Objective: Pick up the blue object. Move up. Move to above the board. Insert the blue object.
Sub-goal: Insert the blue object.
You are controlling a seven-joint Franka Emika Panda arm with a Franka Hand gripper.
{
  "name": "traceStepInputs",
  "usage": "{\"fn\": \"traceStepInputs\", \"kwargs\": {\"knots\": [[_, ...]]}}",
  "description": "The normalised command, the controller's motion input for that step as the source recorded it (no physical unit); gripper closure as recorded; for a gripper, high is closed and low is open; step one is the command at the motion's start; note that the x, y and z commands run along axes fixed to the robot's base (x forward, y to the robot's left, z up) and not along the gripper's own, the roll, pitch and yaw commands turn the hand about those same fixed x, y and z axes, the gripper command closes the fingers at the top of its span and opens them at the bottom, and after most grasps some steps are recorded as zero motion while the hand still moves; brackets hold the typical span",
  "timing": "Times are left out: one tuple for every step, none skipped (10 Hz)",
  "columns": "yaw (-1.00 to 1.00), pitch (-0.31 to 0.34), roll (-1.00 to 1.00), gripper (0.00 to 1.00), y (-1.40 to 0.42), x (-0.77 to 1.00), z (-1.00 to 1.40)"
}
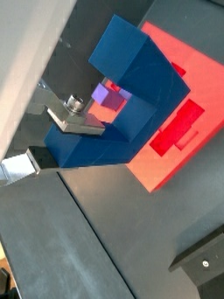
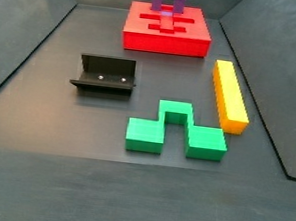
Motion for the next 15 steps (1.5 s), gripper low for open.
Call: {"fn": "traceStepInputs", "kwargs": {"knots": [[0.03, 0.0, 0.01, 1.0, 0.05, 0.31, -0.41], [0.09, -0.05, 0.01, 1.0, 0.0, 0.27, -0.52], [0.09, -0.034, 0.07, 1.0, 0.0, 0.3, -0.57], [0.06, -0.027, 0.12, 1.0, 0.0, 0.32, -0.64], [0.0, -0.011, 0.21, 1.0, 0.02, 0.17, -0.71], [0.0, -0.024, 0.29, 1.0, 0.0, -0.02, -0.69], [0.0, -0.056, 0.41, 1.0, -0.3, -0.19, -0.4], [0.0, -0.06, 0.33, 1.0, -0.23, -0.1, -0.22], [0.03, -0.079, 0.23, 1.0, -0.15, -0.06, -0.15], [0.05, -0.147, 0.1, 1.0, -0.06, -0.2, -0.18], [0.12, -0.28, -0.11, 1.0, 0.0, -0.31, -0.06], [0.17, -0.339, -0.31, 1.0, 0.02, -0.24, 0.0], [0.18, -0.35, -0.34, 1.0, 0.05, -0.21, 0.0], [0.15, -0.39, -0.34, 1.0, 0.07, -0.21, -0.06], [0.11, -0.344, -0.11, 1.0, 0.01, -0.25, -0.42]]}}
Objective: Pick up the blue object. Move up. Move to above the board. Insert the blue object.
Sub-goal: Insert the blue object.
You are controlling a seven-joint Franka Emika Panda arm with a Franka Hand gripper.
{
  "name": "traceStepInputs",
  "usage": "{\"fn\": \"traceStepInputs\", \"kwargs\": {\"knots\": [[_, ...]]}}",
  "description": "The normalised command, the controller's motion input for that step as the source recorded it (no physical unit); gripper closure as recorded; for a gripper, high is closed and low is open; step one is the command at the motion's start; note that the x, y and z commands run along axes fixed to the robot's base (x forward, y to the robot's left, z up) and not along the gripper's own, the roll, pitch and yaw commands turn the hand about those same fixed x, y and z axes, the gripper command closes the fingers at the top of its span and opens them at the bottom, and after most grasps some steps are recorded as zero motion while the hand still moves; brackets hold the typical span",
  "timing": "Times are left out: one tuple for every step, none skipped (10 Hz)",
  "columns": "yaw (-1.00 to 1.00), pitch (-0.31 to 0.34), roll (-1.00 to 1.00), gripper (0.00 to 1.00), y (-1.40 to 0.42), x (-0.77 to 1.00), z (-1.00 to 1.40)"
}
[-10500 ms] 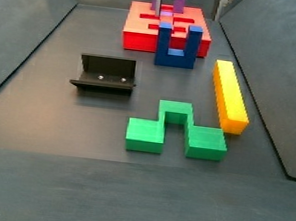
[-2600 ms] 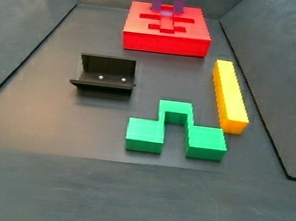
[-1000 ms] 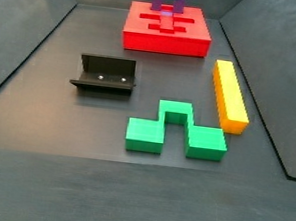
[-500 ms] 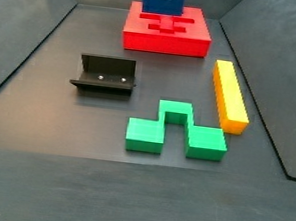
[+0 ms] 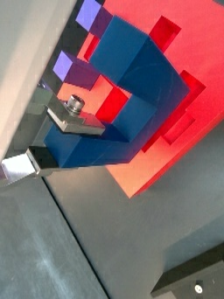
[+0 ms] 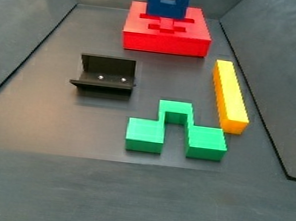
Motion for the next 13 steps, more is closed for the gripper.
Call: {"fn": "traceStepInputs", "kwargs": {"knots": [[0.02, -0.247, 0.03, 1.0, 0.0, -0.22, -0.41], [0.0, -0.149, 0.11, 1.0, 0.0, -0.14, -0.32], [0.0, -0.053, 0.13, 1.0, -0.08, 0.0, -0.2], [0.0, -0.049, 0.09, 1.0, -0.06, 0.0, -0.14], [0.0, -0.029, 0.11, 1.0, -0.13, 0.07, -0.11], [0.0, 0.0, 0.18, 1.0, -0.18, 0.21, -0.05], [0.0, 0.0, 0.21, 1.0, -0.17, 0.19, -0.1], [0.0, 0.004, 0.22, 1.0, -0.09, 0.11, -0.14], [-0.03, 0.01, 0.24, 1.0, 0.0, 0.09, -0.22], [-0.11, 0.019, 0.27, 1.0, 0.07, 0.0, -0.25], [-0.15, 0.011, 0.24, 1.0, 0.17, -0.04, -0.2], [-0.14, 0.0, 0.19, 1.0, 0.22, -0.03, -0.13], [-0.13, 0.0, 0.12, 1.0, 0.25, -0.02, 0.0]]}}
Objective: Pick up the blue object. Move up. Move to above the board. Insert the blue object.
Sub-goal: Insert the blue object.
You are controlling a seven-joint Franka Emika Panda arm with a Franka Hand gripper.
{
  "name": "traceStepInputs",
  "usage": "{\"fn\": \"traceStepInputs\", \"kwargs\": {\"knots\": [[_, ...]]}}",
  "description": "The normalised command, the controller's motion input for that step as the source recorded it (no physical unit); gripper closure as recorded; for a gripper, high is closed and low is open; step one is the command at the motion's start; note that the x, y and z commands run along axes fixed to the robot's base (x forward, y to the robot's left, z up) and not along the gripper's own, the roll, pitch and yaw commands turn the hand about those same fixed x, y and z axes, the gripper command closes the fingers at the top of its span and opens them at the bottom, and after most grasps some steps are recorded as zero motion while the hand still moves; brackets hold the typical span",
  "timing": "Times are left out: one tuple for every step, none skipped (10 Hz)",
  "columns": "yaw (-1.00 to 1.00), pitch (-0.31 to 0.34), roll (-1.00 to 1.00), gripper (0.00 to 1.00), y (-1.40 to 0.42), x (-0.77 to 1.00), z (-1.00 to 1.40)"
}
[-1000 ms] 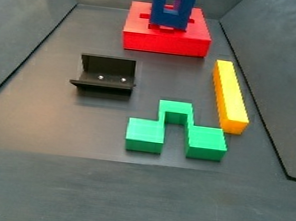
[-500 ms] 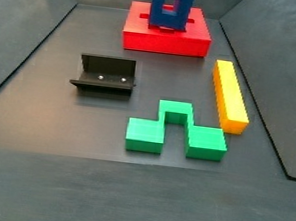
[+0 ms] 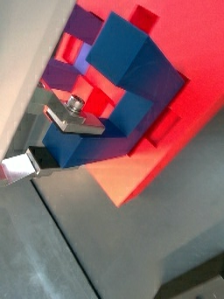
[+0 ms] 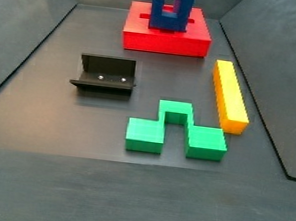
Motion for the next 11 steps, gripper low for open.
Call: {"fn": "traceStepInputs", "kwargs": {"knots": [[-0.09, 0.0, 0.09, 1.0, 0.15, 0.0, 0.0], [-0.07, 0.0, 0.1, 1.0, 0.11, 0.0, 0.0], [-0.03, 0.0, 0.14, 1.0, 0.0, 0.0, -0.17], [0.0, 0.0, 0.22, 1.0, -0.18, 0.0, -0.28], [0.0, 0.059, 0.34, 1.0, -0.27, 0.07, -0.32], [0.0, 0.083, 0.37, 1.0, -0.26, 0.12, -0.33], [0.0, 0.08, 0.38, 1.0, -0.22, 0.17, -0.34], [0.0, 0.037, 0.34, 1.0, -0.14, 0.22, -0.44], [0.0, 0.0, 0.24, 1.0, -0.03, 0.37, -0.56], [0.0, -0.001, 0.17, 1.0, 0.0, 0.45, -0.66], [0.0, -0.016, 0.19, 1.0, -0.01, 0.45, -0.67]]}}
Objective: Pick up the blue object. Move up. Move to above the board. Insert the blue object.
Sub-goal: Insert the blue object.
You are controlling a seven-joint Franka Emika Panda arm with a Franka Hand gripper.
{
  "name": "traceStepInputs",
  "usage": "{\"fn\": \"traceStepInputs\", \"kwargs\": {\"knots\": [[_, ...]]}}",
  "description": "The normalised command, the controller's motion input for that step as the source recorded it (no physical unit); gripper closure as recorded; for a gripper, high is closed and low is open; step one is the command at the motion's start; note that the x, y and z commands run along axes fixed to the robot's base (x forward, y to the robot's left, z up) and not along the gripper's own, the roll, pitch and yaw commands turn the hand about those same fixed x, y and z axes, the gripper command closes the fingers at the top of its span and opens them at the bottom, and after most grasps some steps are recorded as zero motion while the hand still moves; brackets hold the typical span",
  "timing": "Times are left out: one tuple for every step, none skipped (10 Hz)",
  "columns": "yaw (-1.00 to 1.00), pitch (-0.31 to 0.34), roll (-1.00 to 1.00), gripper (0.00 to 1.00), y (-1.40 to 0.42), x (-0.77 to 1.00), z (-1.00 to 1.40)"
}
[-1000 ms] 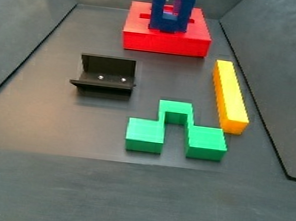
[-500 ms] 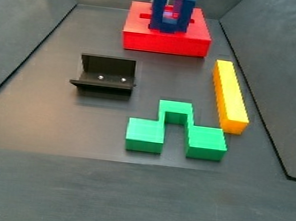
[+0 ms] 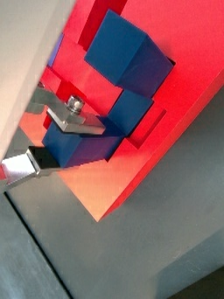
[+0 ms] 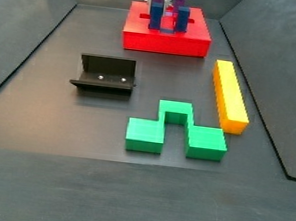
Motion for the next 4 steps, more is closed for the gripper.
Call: {"fn": "traceStepInputs", "kwargs": {"knots": [[0.0, 0.02, 0.15, 1.0, -0.07, 0.19, -0.27], [0.0, 0.0, 0.01, 1.0, 0.0, 0.0, 0.0], [0.0, 0.0, 0.01, 1.0, 0.0, 0.0, 0.0], [0.0, 0.0, 0.01, 1.0, 0.0, 0.0, 0.0]]}}
